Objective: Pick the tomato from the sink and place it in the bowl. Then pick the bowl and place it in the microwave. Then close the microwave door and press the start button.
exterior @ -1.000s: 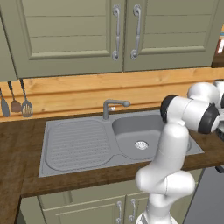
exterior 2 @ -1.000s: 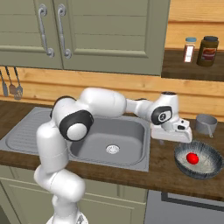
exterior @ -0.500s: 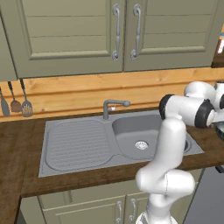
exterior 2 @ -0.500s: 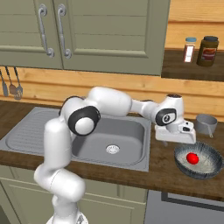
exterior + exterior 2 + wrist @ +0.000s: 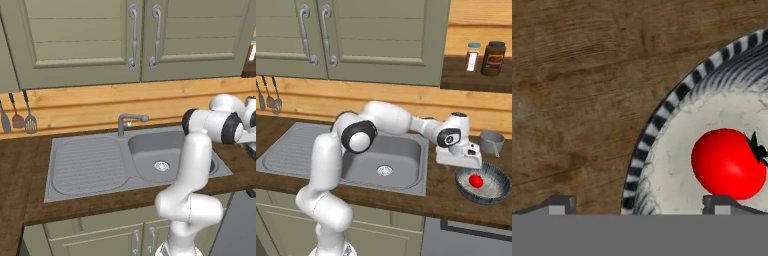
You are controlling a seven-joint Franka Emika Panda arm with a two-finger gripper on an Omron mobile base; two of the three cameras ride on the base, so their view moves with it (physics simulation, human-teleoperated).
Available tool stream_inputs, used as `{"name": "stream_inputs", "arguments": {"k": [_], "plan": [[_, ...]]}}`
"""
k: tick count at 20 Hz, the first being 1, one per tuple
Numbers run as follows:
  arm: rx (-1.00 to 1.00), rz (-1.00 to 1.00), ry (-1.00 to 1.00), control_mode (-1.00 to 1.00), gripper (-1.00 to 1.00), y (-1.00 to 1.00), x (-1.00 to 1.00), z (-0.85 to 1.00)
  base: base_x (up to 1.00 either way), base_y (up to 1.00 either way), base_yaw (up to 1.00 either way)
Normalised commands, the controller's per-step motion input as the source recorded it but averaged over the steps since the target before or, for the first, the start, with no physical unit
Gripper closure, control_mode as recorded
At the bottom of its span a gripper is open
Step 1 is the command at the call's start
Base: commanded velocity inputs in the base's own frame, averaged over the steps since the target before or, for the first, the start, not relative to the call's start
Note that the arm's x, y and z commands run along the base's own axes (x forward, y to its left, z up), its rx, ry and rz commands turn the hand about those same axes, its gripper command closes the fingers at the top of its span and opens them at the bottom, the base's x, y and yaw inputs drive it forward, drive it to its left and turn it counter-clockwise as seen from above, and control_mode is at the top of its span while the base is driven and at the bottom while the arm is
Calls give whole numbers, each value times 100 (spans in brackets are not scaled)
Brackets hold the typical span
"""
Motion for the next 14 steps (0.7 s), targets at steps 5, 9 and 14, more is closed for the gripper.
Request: {"name": "stream_inputs", "arguments": {"k": [5,9,14], "plan": [[0,0,0,-100,100,0,0,-37,0,0,0],[0,0,0,-100,100,0,0,-25,0,0,0],[0,0,0,-100,100,-1,-2,-6,0,0,0]]}}
